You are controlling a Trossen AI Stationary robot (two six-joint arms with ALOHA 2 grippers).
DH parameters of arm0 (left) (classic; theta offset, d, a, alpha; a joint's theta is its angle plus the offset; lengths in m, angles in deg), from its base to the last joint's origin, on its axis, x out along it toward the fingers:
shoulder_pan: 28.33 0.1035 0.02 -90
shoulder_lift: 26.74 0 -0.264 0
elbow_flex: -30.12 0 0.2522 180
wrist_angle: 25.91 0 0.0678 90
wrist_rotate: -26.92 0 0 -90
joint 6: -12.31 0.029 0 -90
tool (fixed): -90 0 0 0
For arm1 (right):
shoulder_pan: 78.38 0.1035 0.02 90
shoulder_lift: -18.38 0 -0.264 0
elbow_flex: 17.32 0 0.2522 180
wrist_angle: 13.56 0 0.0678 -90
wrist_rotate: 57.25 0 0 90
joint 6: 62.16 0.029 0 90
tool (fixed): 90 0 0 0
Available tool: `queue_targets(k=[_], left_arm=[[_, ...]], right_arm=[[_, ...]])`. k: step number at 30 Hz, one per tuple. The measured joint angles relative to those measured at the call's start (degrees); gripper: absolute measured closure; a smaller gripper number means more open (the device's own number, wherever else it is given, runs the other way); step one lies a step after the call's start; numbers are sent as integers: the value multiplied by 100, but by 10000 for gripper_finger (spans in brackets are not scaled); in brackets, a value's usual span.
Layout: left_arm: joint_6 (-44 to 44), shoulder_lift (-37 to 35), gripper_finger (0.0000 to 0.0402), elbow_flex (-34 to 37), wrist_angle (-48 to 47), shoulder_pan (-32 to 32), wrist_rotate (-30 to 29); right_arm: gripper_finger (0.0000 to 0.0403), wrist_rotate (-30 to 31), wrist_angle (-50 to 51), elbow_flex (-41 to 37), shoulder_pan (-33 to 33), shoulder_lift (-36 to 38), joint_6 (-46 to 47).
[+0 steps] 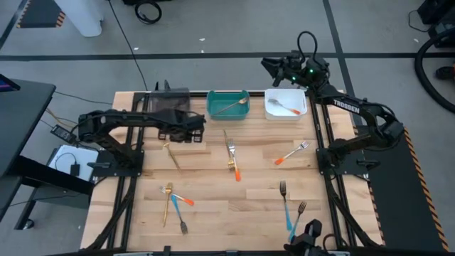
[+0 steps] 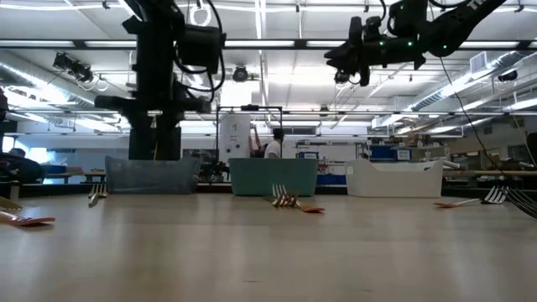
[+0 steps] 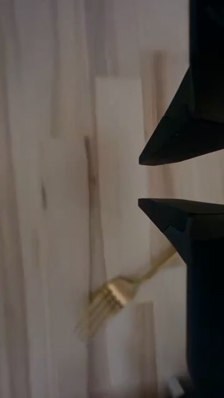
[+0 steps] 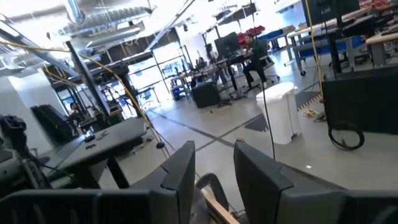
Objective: Sort silverware by color (type)
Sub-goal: Put the blue fork into the black bin
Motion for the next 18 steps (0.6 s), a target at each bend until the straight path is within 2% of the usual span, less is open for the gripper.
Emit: queue_targets(k=[4, 10, 18], left_arm=[[90, 0, 297, 150, 39, -297, 44], [281, 0, 297, 154, 44, -1036, 729], [-655, 0, 297, 154, 39, -2488, 1394]], right_arm=[[285, 4, 213, 0, 0, -2, -153], [285, 7, 410, -2, 0, -2, -287], [285, -6, 431, -2, 26, -2, -230]])
